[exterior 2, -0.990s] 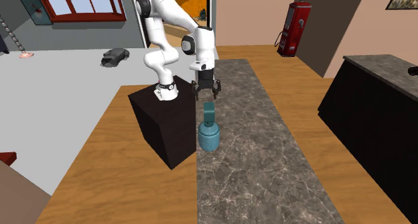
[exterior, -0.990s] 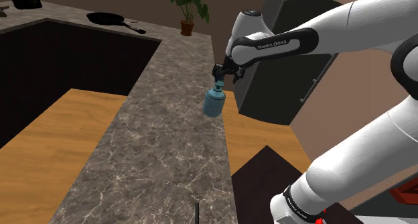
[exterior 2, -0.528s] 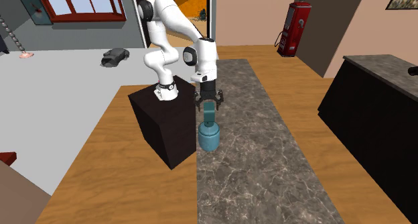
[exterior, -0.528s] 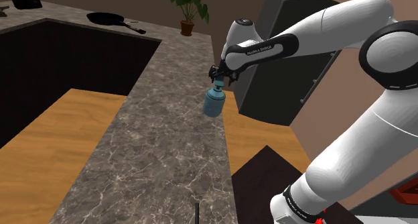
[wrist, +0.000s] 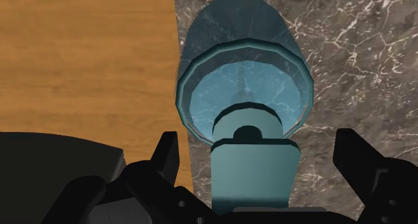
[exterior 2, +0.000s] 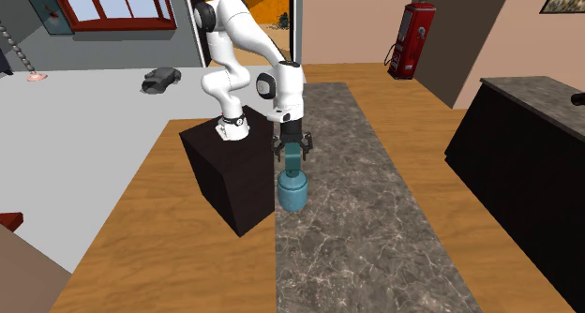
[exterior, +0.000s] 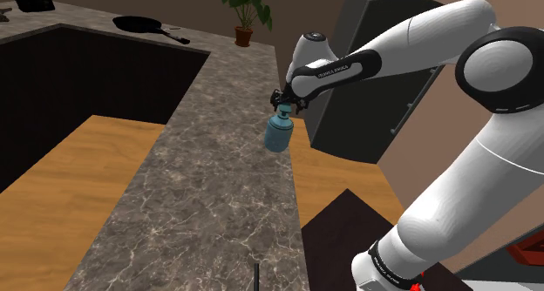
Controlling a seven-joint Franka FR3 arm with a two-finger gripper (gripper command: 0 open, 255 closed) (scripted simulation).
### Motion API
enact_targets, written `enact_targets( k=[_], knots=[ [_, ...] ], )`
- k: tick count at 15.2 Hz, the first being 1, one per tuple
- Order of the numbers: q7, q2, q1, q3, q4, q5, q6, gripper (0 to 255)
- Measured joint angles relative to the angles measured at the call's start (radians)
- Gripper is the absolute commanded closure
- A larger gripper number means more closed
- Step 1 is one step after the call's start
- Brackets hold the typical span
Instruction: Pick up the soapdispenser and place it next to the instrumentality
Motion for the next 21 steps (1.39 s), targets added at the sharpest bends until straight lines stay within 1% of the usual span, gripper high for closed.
enact_targets(
  k=[2,3,13,21],
  knots=[
    [0.000,0.000,0.000,0.000,0.000,0.000,0.000,0],
    [0.000,0.000,0.000,0.000,0.000,0.000,0.000,255],
    [0.000,0.000,0.000,0.000,0.001,0.000,0.000,255],
    [-0.028,-0.045,0.002,0.004,0.043,0.028,-0.087,255]
  ],
)
